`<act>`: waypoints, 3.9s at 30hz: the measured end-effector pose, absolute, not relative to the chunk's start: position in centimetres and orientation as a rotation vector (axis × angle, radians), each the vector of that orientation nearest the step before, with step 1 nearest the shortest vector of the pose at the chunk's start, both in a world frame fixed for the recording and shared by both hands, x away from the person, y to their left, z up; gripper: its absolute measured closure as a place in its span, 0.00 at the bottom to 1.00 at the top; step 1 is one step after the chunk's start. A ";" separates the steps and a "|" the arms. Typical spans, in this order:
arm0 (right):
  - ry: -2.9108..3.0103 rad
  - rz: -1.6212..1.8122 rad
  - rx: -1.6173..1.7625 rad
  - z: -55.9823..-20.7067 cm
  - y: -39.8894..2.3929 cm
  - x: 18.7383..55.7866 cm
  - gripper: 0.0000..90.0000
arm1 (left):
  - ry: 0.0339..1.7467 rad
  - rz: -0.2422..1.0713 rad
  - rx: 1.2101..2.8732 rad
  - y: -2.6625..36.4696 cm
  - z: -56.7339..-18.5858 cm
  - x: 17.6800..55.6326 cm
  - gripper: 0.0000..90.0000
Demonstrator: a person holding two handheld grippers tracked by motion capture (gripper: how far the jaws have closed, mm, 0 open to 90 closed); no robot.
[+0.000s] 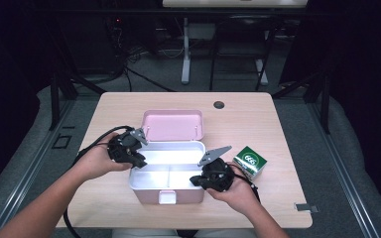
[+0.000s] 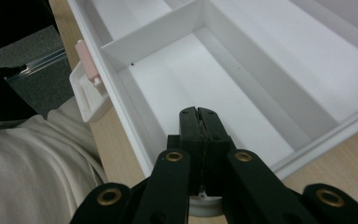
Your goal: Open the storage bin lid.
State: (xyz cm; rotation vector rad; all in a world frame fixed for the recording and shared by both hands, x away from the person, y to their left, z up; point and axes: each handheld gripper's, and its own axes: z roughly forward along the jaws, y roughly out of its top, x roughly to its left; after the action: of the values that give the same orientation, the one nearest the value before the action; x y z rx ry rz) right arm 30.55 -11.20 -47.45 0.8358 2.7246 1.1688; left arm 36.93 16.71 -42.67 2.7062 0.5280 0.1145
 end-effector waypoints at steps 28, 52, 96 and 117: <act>2.723 1.169 0.832 -47.5 -11.2 30.5 0.99 | 0.398 0.096 2.796 12.6 -43.1 37.3 0.92; 2.686 1.185 0.841 -47.3 -11.2 30.3 0.90 | 0.094 0.159 2.917 11.7 -42.9 37.0 0.99; 2.586 1.299 0.895 -45.7 -13.4 30.5 0.85 | 0.063 0.125 3.054 11.4 -42.9 37.9 0.97; 2.544 1.290 0.923 -45.2 -14.5 30.7 0.85 | 0.008 0.139 3.088 9.8 -43.9 37.8 0.97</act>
State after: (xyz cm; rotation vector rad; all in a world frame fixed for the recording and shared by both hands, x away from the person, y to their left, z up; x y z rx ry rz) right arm 30.69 -14.54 -45.23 0.9231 2.5442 1.2898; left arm 37.84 9.79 -43.95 3.0882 0.0082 0.1394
